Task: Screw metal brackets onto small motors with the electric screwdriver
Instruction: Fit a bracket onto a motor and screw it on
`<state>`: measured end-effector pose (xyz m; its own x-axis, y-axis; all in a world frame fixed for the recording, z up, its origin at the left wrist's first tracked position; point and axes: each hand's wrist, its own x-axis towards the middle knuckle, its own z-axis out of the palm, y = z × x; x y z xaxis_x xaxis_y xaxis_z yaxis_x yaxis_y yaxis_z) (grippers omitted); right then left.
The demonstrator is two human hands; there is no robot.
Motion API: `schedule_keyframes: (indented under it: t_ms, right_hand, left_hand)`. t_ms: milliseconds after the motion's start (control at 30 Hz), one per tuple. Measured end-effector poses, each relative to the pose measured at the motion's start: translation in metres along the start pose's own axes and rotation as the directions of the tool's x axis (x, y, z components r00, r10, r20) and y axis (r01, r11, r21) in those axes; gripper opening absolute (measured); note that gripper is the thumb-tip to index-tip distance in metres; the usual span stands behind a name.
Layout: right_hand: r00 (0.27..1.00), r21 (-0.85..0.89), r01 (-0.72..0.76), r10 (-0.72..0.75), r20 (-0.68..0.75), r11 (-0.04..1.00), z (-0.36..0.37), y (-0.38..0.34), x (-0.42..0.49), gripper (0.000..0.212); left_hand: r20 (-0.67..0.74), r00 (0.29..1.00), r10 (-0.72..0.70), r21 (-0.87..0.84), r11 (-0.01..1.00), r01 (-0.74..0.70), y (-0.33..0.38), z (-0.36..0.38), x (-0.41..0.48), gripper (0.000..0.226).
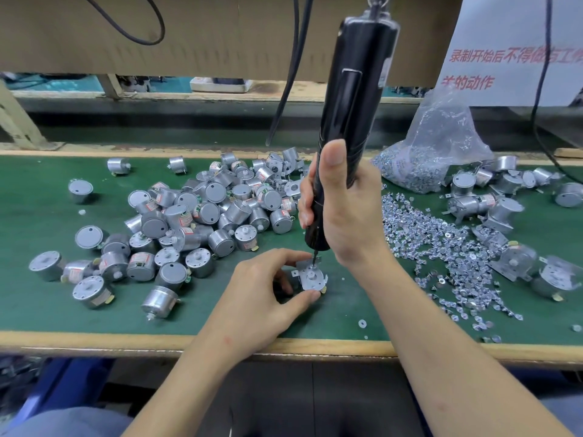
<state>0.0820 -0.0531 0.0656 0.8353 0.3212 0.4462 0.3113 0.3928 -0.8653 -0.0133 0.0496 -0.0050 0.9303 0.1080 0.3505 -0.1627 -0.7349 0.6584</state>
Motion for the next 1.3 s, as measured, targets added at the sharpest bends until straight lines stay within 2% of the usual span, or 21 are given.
schedule_keyframes:
  t_ms: [133,300,500,733,933,1300]
  right_hand:
    - [1.0,0.007,-0.001,0.001,-0.009,1.0,0.0006,0.0002,0.0004,0.066]
    - [1.0,-0.005,-0.001,0.001,0.002,1.0,0.0009,0.0011,0.0009,0.082]
    - [1.0,0.006,-0.014,0.014,0.006,1.0,0.001,0.0016,-0.0004,0.075]
    - [1.0,-0.013,-0.008,0.009,0.027,1.0,0.0019,0.0027,-0.0007,0.09]
    - [0.998,-0.071,0.006,-0.001,0.06,0.997,0.003,0.0019,-0.0029,0.077]
    - [0.999,-0.098,-0.002,0.006,0.049,0.995,0.0076,0.0039,-0.0023,0.081]
  left_hand:
    - [0.0,1.0,-0.008,0.001,1.0,0.008,0.0009,-0.0001,0.0,0.041]
    - [0.009,1.0,-0.023,-0.005,1.0,0.023,0.0014,0.0002,0.0004,0.041]
    - [0.006,1.0,-0.025,-0.004,1.0,0.025,0.0011,0.0006,0.0006,0.04]
    - [0.004,1.0,-0.019,-0.004,1.0,0.019,0.0019,0.0003,0.0008,0.039]
    - [0.044,0.999,-0.027,0.029,0.999,0.026,0.0026,0.0036,0.0013,0.051]
    - [0.038,0.998,-0.042,0.064,0.997,0.039,0.0039,0.006,0.0034,0.041]
